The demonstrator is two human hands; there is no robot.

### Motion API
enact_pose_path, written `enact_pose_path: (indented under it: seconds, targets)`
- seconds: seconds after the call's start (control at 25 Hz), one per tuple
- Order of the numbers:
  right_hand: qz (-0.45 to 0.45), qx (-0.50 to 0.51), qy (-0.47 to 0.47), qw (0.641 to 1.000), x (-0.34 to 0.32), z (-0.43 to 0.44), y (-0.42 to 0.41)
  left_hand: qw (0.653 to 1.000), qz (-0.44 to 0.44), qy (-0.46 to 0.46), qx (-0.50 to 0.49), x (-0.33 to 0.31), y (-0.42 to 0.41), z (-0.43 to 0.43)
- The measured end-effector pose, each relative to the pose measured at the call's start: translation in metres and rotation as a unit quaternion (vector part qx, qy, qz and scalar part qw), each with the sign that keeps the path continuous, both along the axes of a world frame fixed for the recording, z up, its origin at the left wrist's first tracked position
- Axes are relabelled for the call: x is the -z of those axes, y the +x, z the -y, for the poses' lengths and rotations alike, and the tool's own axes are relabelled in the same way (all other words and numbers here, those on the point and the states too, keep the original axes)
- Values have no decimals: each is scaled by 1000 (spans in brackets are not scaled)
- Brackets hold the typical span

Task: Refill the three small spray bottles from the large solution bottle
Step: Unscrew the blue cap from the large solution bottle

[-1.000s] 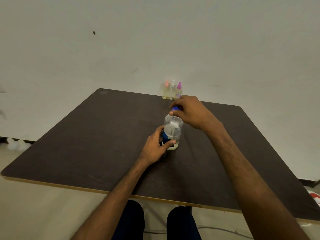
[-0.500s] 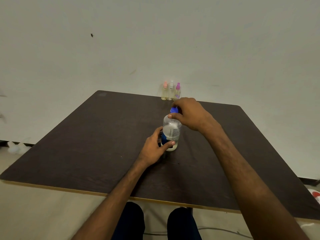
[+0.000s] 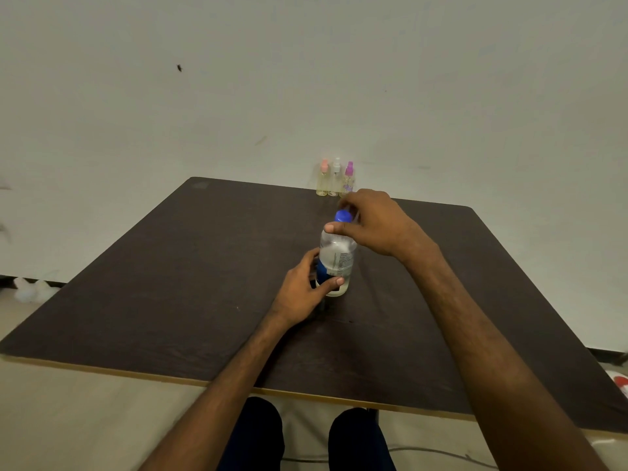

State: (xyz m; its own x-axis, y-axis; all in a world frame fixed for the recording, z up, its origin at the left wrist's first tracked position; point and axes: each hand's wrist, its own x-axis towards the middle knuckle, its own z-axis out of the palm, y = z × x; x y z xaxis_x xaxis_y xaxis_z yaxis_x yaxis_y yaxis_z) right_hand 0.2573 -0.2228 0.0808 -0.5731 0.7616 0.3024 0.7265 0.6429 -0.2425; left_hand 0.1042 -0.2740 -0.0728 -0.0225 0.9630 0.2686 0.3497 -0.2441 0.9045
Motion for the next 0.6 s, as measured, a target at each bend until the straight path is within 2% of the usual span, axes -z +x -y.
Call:
enact_pose_path:
  seconds: [0.08,0.24,0.32,0.4,0.52,0.6]
  targets:
    - [25,16,9,1000,0,1,-4,1000,1,1,-1,-1,0,0]
    - [30,-34,-68,997,-9,3,-2,1000,3,2,-1,-1,0,1]
    - [5,-45,-99,994,-13,4,1,1000,2,1,1,-1,0,1]
    - [-8,-18,-78,997,-10,2,-1,1000,4,4,1,-1,-1,1]
    - [37,45,-1,998,0,-1,-8,1000,8,4,-1,0,-1,1]
    - [38,40,4,998,1,-1,-10,1000,7,1,-1,-1,0,1]
